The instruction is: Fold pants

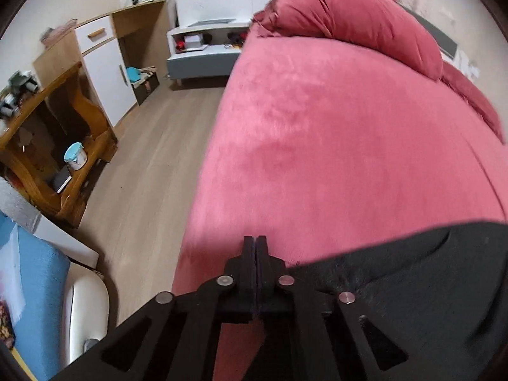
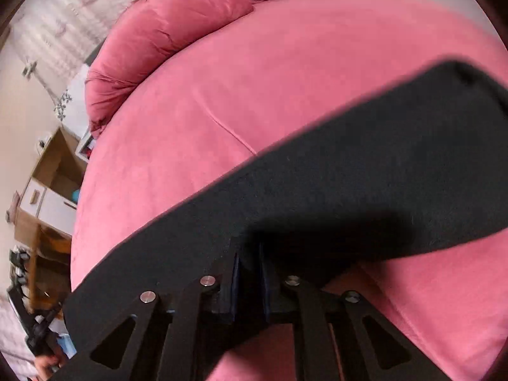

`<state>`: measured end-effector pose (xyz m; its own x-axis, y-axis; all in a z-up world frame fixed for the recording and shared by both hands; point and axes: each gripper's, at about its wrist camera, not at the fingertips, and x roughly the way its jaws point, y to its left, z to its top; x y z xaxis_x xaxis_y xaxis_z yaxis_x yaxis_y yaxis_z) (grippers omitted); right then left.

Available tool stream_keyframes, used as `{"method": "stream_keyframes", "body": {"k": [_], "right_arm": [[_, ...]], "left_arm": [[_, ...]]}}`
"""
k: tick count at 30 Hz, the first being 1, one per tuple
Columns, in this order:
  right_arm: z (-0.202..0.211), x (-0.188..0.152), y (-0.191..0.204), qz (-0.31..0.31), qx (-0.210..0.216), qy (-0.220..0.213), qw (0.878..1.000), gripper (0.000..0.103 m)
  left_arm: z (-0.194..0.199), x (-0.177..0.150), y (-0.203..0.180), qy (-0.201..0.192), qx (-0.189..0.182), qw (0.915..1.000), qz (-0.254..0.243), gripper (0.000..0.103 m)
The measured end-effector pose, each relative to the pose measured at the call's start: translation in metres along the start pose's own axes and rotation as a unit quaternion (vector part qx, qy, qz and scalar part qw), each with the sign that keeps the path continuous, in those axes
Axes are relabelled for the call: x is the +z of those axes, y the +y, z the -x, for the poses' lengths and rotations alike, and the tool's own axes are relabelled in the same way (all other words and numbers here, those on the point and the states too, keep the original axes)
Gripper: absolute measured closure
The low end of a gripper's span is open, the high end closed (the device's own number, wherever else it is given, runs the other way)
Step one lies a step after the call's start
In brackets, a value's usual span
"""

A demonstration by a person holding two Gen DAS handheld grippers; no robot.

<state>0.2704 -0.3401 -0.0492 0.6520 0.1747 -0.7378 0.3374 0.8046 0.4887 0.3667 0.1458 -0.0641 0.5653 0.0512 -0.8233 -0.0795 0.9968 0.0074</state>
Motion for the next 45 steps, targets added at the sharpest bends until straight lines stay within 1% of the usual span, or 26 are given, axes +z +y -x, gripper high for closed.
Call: {"method": "stream_keyframes", "body": {"k": [1,2,3,4,5,6,7,9,13,17,21,24,27,29,30,31,32,33,35,36,38,40,41,43,44,45], "right_arm": [[0.003,-0.001,-0.001,-0.002,0.007,0.002,1.000,0.090],[0.008,-0.003,-0.001,-0.001,0.011,0.007,1.000,0.086],[0.016,-0.005,0.000,0.000,0.013,0.012,1.000,0.079],[0.024,-0.005,-0.001,0.002,0.012,0.012,1.000,0.077],[0.033,-0.007,0.001,0.008,0.011,0.007,1.000,0.076],[0.049,-0.015,0.001,0.018,0.010,-0.005,1.000,0.075],[0.062,-0.019,0.002,0.025,0.009,-0.012,1.000,0.075],[0.085,-0.034,-0.001,0.038,0.008,-0.024,0.999,0.074],[0.128,-0.074,-0.025,0.039,0.005,-0.034,0.999,0.073],[0.161,-0.117,-0.058,0.017,0.000,-0.019,1.000,0.073],[0.194,-0.147,-0.106,-0.014,-0.030,-0.015,0.999,0.073],[0.223,-0.156,-0.142,-0.035,-0.056,-0.026,0.997,0.073],[0.263,-0.159,-0.187,-0.057,-0.084,-0.054,0.993,0.073],[0.286,-0.159,-0.219,-0.090,-0.096,-0.082,0.988,0.073],[0.294,-0.159,-0.235,-0.108,-0.099,-0.092,0.985,0.072],[0.304,-0.158,-0.259,-0.142,-0.112,-0.106,0.978,0.070],[0.312,-0.160,-0.282,-0.171,-0.122,-0.114,0.971,0.058],[0.318,-0.162,-0.306,-0.204,-0.128,-0.122,0.963,0.046],[0.324,-0.168,-0.358,-0.292,-0.128,-0.133,0.938,0.043],[0.325,-0.172,-0.377,-0.327,-0.121,-0.136,0.927,0.043],[0.321,-0.183,-0.421,-0.406,-0.095,-0.143,0.897,0.043],[0.314,-0.192,-0.448,-0.457,-0.074,-0.149,0.874,0.043],[0.309,-0.195,-0.457,-0.473,-0.058,-0.153,0.866,0.043],[0.299,-0.197,-0.467,-0.486,-0.022,-0.154,0.860,0.043],[0.296,-0.196,-0.465,-0.483,-0.012,-0.158,0.861,0.043],[0.295,-0.191,-0.462,-0.467,-0.002,-0.165,0.869,0.043]], "left_arm": [[0.005,-0.004,0.003,-0.005,0.005,1.0000,-0.002,0.086],[0.008,-0.006,0.007,-0.010,0.012,0.9999,0.001,0.070],[0.016,-0.009,0.012,-0.017,0.019,0.9996,0.006,0.051],[0.022,-0.011,0.017,-0.023,0.019,0.9995,0.014,0.042],[0.032,-0.016,0.025,-0.030,0.008,0.9991,0.028,0.028],[0.039,-0.021,0.032,-0.034,-0.008,0.9987,0.039,0.025],[0.049,-0.029,0.039,-0.035,-0.028,0.9978,0.048,0.025],[0.061,-0.042,0.048,-0.031,-0.043,0.9970,0.057,0.024],[0.084,-0.086,0.066,0.004,-0.082,0.9927,0.088,0.022],[0.104,-0.143,0.082,0.029,-0.096,0.9854,0.138,0.020],[0.119,-0.193,0.090,0.041,-0.123,0.9739,0.187,0.015],[0.126,-0.216,0.085,0.046,-0.132,0.9687,0.205,0.014],[0.130,-0.228,0.077,0.050,-0.146,0.9641,0.216,0.016],[0.133,-0.231,0.069,0.046,-0.143,0.9644,0.217,0.017],[0.134,-0.231,0.066,0.040,-0.138,0.9656,0.217,0.021],[0.134,-0.231,0.062,0.039,-0.127,0.9670,0.217,0.023],[0.135,-0.232,0.062,0.038,-0.118,0.9679,0.218,0.025],[0.136,-0.232,0.061,0.037,-0.113,0.9683,0.220,0.030],[0.137,-0.230,0.055,0.036,-0.101,0.9702,0.217,0.036],[0.137,-0.230,0.053,0.037,-0.095,0.9714,0.214,0.041],[0.139,-0.229,0.050,0.037,-0.089,0.9731,0.209,0.047],[0.141,-0.227,0.050,0.038,-0.095,0.9718,0.213,0.058],[0.142,-0.227,0.049,0.038,-0.100,0.9704,0.216,0.065],[0.145,-0.225,0.045,0.038,-0.093,0.9720,0.212,0.068],[0.146,-0.223,0.043,0.039,-0.090,0.9732,0.208,0.070],[0.147,-0.222,0.043,0.039,-0.089,0.9738,0.206,0.071]]}}
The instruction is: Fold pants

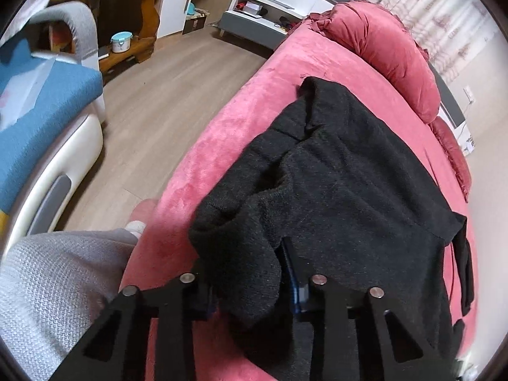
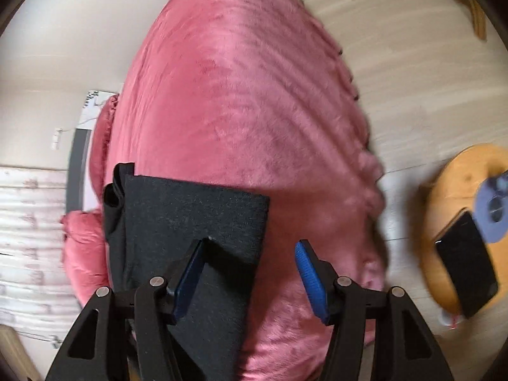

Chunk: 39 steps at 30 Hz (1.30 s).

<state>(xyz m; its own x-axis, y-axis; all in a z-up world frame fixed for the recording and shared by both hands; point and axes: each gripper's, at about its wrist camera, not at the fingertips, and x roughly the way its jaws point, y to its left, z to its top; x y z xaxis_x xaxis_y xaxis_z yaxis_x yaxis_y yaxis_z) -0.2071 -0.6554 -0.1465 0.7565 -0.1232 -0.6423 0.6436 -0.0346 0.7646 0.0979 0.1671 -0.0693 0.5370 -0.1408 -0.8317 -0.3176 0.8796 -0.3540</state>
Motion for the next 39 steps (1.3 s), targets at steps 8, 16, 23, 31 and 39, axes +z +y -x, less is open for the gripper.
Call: {"method": "stream_keyframes", "body": {"k": [8,16,23,31,39], "right_arm": [[0.020,0.001,0.129,0.224,-0.040,-0.014,0.974,0.094],[0.102,0.029,0.301,0.302,0.115,-0.062,0.944,0.095],[0.119,0.048,0.266,0.273,0.139,-0.093,0.947,0.095],[0.052,0.076,0.104,0.088,0.029,-0.022,0.995,0.094],[0.047,0.045,0.274,0.211,0.154,0.001,0.965,0.094]], "left_arm": [[0.005,0.002,0.005,0.002,-0.002,0.9997,0.025,0.079],[0.019,0.007,0.018,-0.007,-0.021,0.9978,0.063,0.082],[0.021,-0.003,0.019,-0.013,-0.017,0.9989,0.040,0.081],[0.010,-0.013,0.016,0.001,0.007,0.9997,0.025,0.080],[0.011,-0.018,0.022,0.004,0.006,0.9989,0.046,0.075]]}}
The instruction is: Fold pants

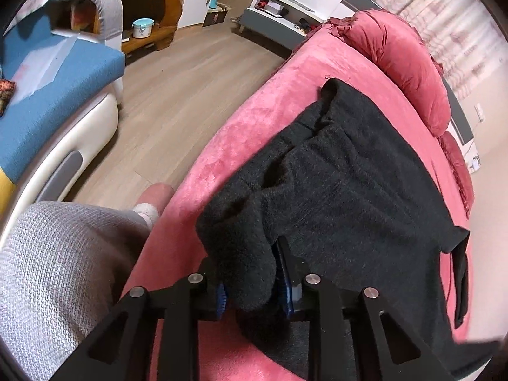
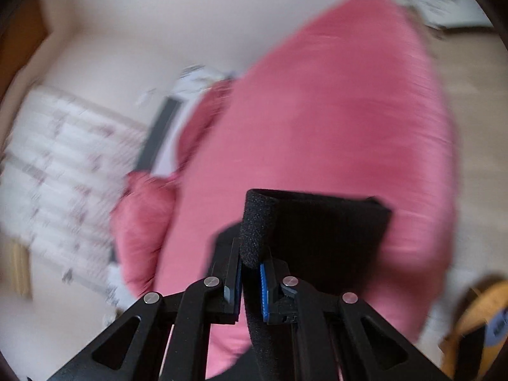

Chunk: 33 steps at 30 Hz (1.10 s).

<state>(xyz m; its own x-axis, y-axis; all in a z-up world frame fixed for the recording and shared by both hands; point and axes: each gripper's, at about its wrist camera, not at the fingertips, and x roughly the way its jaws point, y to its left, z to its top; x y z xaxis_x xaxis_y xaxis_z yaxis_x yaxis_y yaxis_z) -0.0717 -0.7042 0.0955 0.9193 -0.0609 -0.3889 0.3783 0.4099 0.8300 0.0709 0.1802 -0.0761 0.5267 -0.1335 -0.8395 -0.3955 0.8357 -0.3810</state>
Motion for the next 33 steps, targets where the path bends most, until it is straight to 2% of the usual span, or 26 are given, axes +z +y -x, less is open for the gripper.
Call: {"method": "stream_keyframes", "body": {"k": [4,7,9,13,16,18,21,24,25,26,27,29,30,32,33], "right_arm": [[0.014,0.006,0.069,0.075,0.062,-0.017,0.995,0.094],[0.033,0.008,0.056,0.067,0.056,-0.031,0.996,0.094],[0.037,0.007,0.021,0.050,0.016,-0.034,0.998,0.094],[0.030,-0.006,-0.091,-0.032,-0.089,-0.009,0.995,0.094],[0.013,-0.028,-0.170,-0.094,-0.179,0.021,0.979,0.090],[0.011,-0.042,-0.210,-0.150,-0.209,0.015,0.966,0.075],[0.019,-0.054,-0.240,-0.196,-0.221,-0.002,0.955,0.070],[0.035,-0.045,-0.236,-0.177,-0.288,-0.029,0.941,0.070],[0.043,-0.040,-0.230,-0.162,-0.316,-0.053,0.933,0.070],[0.054,-0.037,-0.224,-0.149,-0.326,-0.076,0.930,0.069],[0.063,-0.033,-0.211,-0.133,-0.322,-0.106,0.931,0.068],[0.061,-0.026,-0.193,-0.117,-0.286,-0.125,0.943,0.066],[0.055,-0.024,-0.183,-0.110,-0.259,-0.119,0.952,0.066],[0.030,-0.027,-0.163,-0.085,-0.202,-0.074,0.973,0.066],[0.011,-0.031,-0.149,-0.065,-0.179,-0.046,0.981,0.066]], "left_arm": [[0.002,-0.005,0.003,-0.002,0.009,0.9999,-0.008,0.072],[0.001,-0.010,0.007,-0.005,0.016,0.9997,-0.016,0.070],[0.002,-0.010,0.006,-0.007,0.017,0.9996,-0.021,0.070],[0.002,-0.011,0.003,-0.010,0.028,0.9991,-0.031,0.069],[0.003,-0.011,0.001,-0.009,0.033,0.9989,-0.033,0.069],[0.005,-0.010,-0.001,-0.005,0.037,0.9987,-0.034,0.068],[0.017,-0.010,-0.006,-0.005,0.036,0.9984,-0.044,0.068],[0.037,-0.012,-0.017,-0.035,0.042,0.9957,-0.074,0.063],[0.042,-0.013,-0.023,-0.049,0.046,0.9942,-0.084,0.060],[0.047,-0.014,-0.028,-0.061,0.047,0.9927,-0.093,0.054],[0.050,-0.014,-0.035,-0.072,0.046,0.9912,-0.101,0.049],[0.053,-0.017,-0.052,-0.093,0.044,0.9876,-0.118,0.045],[0.052,-0.018,-0.061,-0.103,0.044,0.9855,-0.128,0.041],[0.049,-0.020,-0.080,-0.118,0.041,0.9804,-0.152,0.031],[0.046,-0.022,-0.090,-0.124,0.044,0.9770,-0.168,0.030]]}}
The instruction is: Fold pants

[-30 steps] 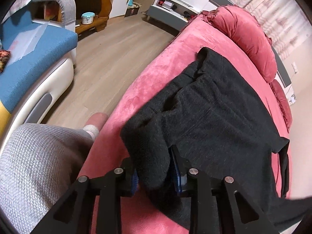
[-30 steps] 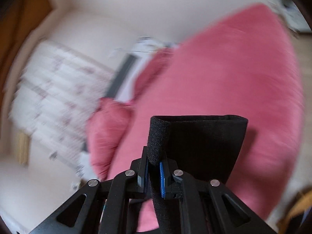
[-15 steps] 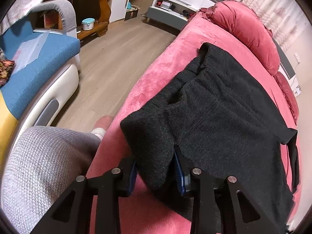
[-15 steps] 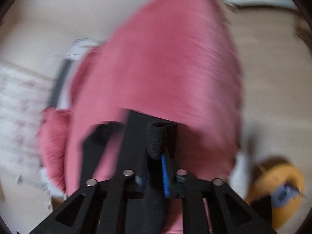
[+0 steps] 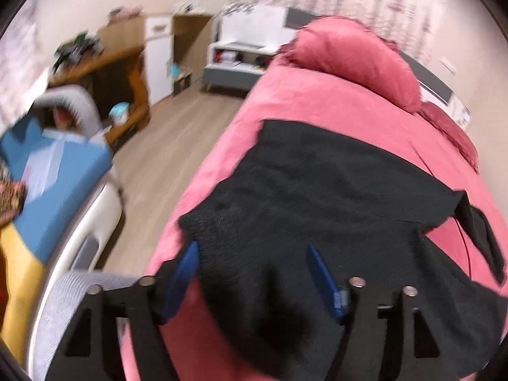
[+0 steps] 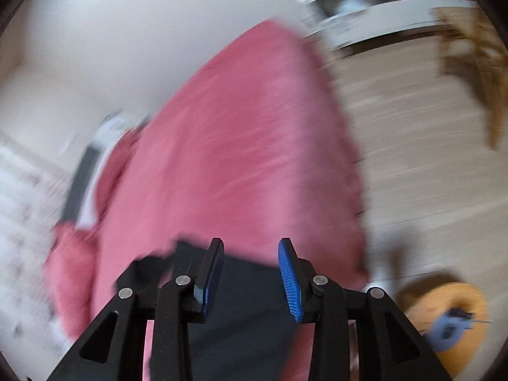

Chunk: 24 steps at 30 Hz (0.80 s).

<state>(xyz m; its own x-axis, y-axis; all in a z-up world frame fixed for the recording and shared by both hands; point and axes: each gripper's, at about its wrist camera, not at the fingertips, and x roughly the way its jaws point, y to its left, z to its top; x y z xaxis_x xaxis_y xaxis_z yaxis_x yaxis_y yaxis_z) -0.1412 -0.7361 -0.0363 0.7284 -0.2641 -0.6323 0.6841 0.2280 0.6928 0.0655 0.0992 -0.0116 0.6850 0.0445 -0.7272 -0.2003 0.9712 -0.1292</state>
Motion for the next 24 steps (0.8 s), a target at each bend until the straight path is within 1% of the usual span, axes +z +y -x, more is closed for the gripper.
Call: {"method": "stream_keyframes", "body": {"k": [2,3,5,6,8,9,10,11,12,13,14,16,18,21,22,23,24], "right_arm": [[-0.026,-0.017,0.036,0.049,0.025,0.047,0.997,0.066],[-0.037,-0.025,0.051,0.072,0.030,0.065,0.995,0.066],[-0.068,-0.044,0.085,0.127,0.031,0.101,0.986,0.066],[-0.081,-0.051,0.096,0.144,0.029,0.114,0.983,0.066],[-0.113,-0.062,0.119,0.162,0.025,0.135,0.977,0.066],[-0.130,-0.066,0.126,0.160,0.027,0.144,0.976,0.066],[-0.143,-0.065,0.129,0.152,0.027,0.151,0.976,0.066],[-0.160,-0.063,0.132,0.138,0.027,0.156,0.978,0.066],[-0.175,-0.063,0.133,0.124,0.028,0.159,0.979,0.066],[-0.182,-0.062,0.135,0.114,0.025,0.160,0.980,0.066],[-0.194,-0.062,0.136,0.103,0.020,0.160,0.982,0.066],[-0.219,-0.061,0.137,0.087,0.017,0.160,0.983,0.066],[-0.234,-0.063,0.143,0.083,0.009,0.154,0.985,0.066],[-0.246,-0.071,0.156,0.088,0.007,0.131,0.987,0.066],[-0.248,-0.071,0.160,0.086,0.007,0.125,0.988,0.066],[-0.248,-0.069,0.164,0.084,0.008,0.122,0.989,0.066],[-0.250,-0.067,0.169,0.082,0.009,0.122,0.989,0.074]], "left_arm": [[0.001,0.004,-0.021,-0.019,0.009,0.9993,-0.031,0.030],[0.002,0.006,-0.030,-0.032,0.011,0.9985,-0.043,0.030],[0.006,0.012,-0.046,-0.057,0.013,0.9959,-0.068,0.029],[0.009,0.014,-0.052,-0.070,0.013,0.9944,-0.079,0.029],[0.020,0.018,-0.059,-0.111,0.014,0.9887,-0.100,0.029],[0.024,0.018,-0.059,-0.126,0.020,0.9862,-0.106,0.029],[0.027,0.020,-0.057,-0.131,0.026,0.9854,-0.105,0.029],[0.027,0.021,-0.057,-0.128,0.027,0.9864,-0.100,0.029],[0.028,0.024,-0.052,-0.121,0.017,0.9887,-0.086,0.029],[0.029,0.026,-0.048,-0.119,0.004,0.9904,-0.070,0.029],[0.029,0.028,-0.044,-0.115,-0.019,0.9920,-0.049,0.028],[0.023,0.028,-0.046,-0.097,-0.054,0.9933,-0.032,0.026],[0.016,0.023,-0.065,-0.081,-0.073,0.9929,-0.047,0.025],[-0.007,0.008,-0.092,-0.042,-0.092,0.9906,-0.092,0.025],[-0.020,0.003,-0.100,-0.020,-0.097,0.9892,-0.108,0.025],[-0.029,-0.001,-0.108,-0.003,-0.092,0.9888,-0.118,0.025],[-0.036,-0.003,-0.111,0.011,-0.089,0.9883,-0.124,0.025]]}}
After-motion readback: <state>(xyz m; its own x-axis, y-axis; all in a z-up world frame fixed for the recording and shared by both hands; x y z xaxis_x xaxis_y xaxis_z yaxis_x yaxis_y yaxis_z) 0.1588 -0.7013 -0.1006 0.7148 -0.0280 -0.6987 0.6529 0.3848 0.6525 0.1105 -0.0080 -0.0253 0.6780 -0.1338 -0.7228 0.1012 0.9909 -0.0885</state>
